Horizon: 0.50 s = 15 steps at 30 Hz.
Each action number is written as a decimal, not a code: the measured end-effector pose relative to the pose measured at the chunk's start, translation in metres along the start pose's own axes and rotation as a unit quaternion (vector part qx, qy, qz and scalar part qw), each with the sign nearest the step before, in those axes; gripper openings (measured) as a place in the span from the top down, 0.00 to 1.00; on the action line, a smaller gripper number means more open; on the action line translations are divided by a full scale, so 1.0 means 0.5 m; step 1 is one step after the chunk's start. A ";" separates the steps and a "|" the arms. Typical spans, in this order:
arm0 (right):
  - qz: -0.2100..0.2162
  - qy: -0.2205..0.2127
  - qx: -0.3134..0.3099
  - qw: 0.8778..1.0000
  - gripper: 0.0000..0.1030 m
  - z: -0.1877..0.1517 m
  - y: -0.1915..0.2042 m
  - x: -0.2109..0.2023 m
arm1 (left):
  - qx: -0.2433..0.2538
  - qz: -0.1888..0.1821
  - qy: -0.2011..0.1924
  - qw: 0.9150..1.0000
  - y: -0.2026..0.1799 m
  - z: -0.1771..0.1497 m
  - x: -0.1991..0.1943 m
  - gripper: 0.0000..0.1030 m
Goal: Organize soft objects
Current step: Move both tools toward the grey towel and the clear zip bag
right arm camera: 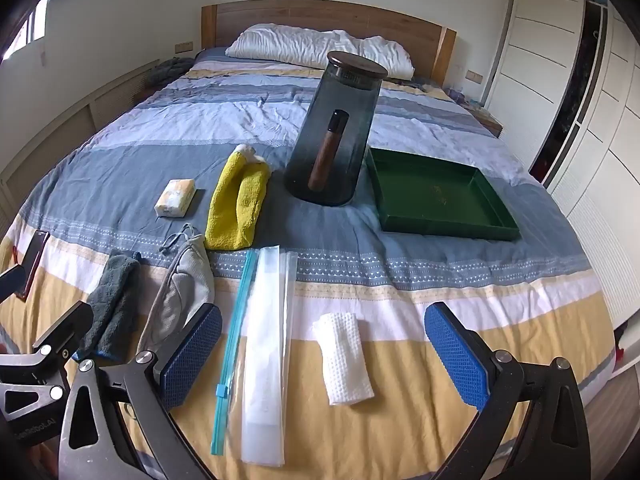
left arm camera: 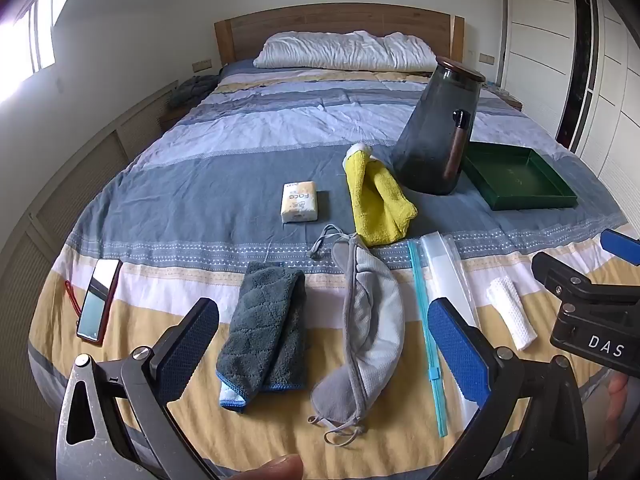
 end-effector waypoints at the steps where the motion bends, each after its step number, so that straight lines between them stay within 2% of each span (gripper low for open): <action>1: -0.002 -0.002 -0.002 1.000 0.00 0.000 0.000 0.000 | 0.000 0.001 0.000 1.000 0.001 -0.001 0.001 0.01; 15: -0.001 -0.001 -0.002 1.000 0.00 0.003 -0.001 -0.002 | -0.004 -0.001 0.005 1.000 0.006 -0.004 0.007 0.01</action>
Point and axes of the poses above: each gripper's, at about its wrist camera, not at the fingertips, and x roughly the way its jaws point, y to its left, z to its top, the point moved 1 cm from there along x, roughly the way its jaws point, and after that the axes turned 6 degrees about -y, right-handed, at the moved point
